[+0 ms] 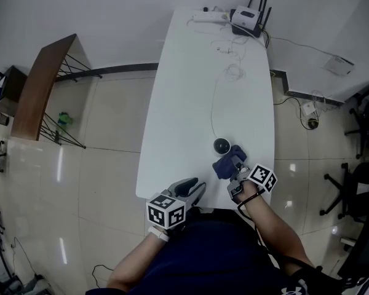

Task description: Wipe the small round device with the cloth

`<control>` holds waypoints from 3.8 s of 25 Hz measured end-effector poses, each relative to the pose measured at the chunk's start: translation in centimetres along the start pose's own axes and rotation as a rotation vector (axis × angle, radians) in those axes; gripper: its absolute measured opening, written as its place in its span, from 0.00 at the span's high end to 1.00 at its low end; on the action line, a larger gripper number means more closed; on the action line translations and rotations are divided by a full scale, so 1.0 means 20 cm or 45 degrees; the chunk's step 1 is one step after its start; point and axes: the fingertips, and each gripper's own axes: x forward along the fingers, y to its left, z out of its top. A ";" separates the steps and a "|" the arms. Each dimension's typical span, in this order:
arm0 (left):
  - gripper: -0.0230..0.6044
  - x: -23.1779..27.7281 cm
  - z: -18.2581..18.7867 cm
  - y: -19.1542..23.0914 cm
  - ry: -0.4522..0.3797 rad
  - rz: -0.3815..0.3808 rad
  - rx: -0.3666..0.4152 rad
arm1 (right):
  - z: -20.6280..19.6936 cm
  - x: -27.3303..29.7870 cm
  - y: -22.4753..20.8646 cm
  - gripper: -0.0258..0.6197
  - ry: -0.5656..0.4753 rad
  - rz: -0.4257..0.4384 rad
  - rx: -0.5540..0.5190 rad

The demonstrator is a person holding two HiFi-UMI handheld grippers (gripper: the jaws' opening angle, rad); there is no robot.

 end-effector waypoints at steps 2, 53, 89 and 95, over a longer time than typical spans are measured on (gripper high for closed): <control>0.75 -0.01 -0.01 0.01 0.002 -0.004 -0.003 | -0.01 0.01 -0.05 0.84 0.005 -0.022 0.051; 0.76 0.14 0.03 0.06 -0.072 0.185 -0.016 | 0.13 0.40 0.29 0.84 0.768 0.268 -1.384; 0.75 0.53 0.15 0.08 -0.086 0.199 0.399 | -0.12 0.55 0.46 0.85 1.505 0.598 -1.918; 0.75 0.52 0.12 0.07 -0.065 0.180 0.403 | -0.11 0.57 0.44 0.85 1.475 0.544 -2.001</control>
